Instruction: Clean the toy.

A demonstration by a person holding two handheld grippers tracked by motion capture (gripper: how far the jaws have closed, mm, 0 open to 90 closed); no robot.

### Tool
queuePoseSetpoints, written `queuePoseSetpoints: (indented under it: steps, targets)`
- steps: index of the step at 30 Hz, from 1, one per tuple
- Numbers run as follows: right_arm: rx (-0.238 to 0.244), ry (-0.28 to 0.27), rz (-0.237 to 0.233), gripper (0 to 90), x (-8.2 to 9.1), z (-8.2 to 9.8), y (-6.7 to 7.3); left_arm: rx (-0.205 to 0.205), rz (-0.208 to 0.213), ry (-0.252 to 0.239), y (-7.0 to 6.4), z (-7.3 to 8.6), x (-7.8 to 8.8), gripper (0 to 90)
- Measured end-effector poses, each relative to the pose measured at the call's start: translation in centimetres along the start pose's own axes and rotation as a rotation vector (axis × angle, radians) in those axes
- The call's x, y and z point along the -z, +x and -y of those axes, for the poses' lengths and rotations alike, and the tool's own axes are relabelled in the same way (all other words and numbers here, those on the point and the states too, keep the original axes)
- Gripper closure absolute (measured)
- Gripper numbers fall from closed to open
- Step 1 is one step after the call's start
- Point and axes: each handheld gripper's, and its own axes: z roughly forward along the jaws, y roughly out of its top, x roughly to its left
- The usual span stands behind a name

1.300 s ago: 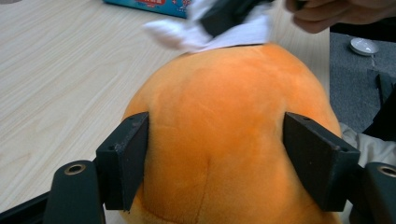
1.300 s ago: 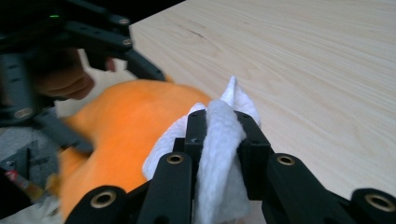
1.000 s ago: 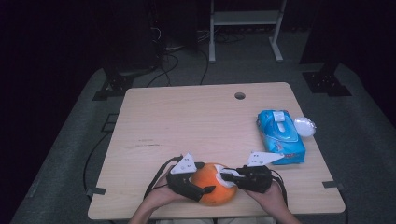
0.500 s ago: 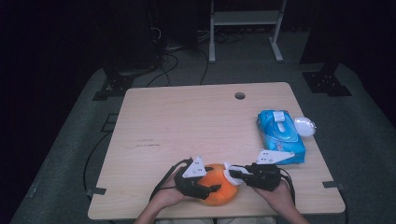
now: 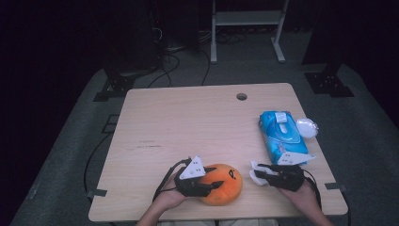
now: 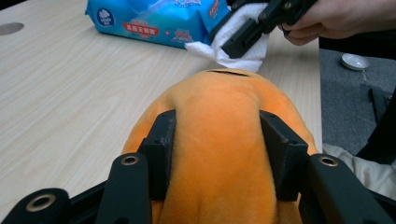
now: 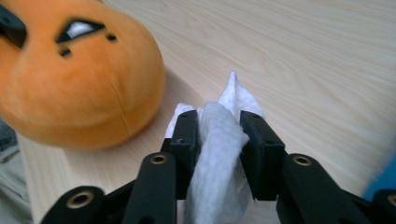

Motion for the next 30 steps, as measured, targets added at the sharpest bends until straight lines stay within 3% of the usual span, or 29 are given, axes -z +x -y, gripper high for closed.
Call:
queuePoseSetpoints:
  steps: [7, 14, 21, 26, 30]
  targets:
    - [-0.015, -0.008, 0.019, 53.8, 0.6, 0.5, -0.9, 0.006, -0.010, -0.006, 0.4, -0.2, -0.3, 52.7]
    - [-0.016, -0.029, 0.012, 51.4, 0.9, 0.3, -0.7, 0.012, -0.038, -0.012, 1.2, -0.5, -0.4, 52.8]
    - [-0.024, -0.057, 0.005, 49.9, 1.1, -0.1, -0.8, 0.015, -0.095, -0.031, 3.3, -1.7, -0.3, 52.8]
    - [-0.021, -0.071, 0.002, 48.4, 1.1, -0.2, -0.9, -0.005, -0.140, -0.026, 4.9, -2.9, -0.2, 52.8]
    - [-0.029, -0.082, -0.005, 47.1, 1.3, -0.2, -1.1, 0.001, -0.174, -0.016, 6.2, -3.2, -0.3, 52.7]
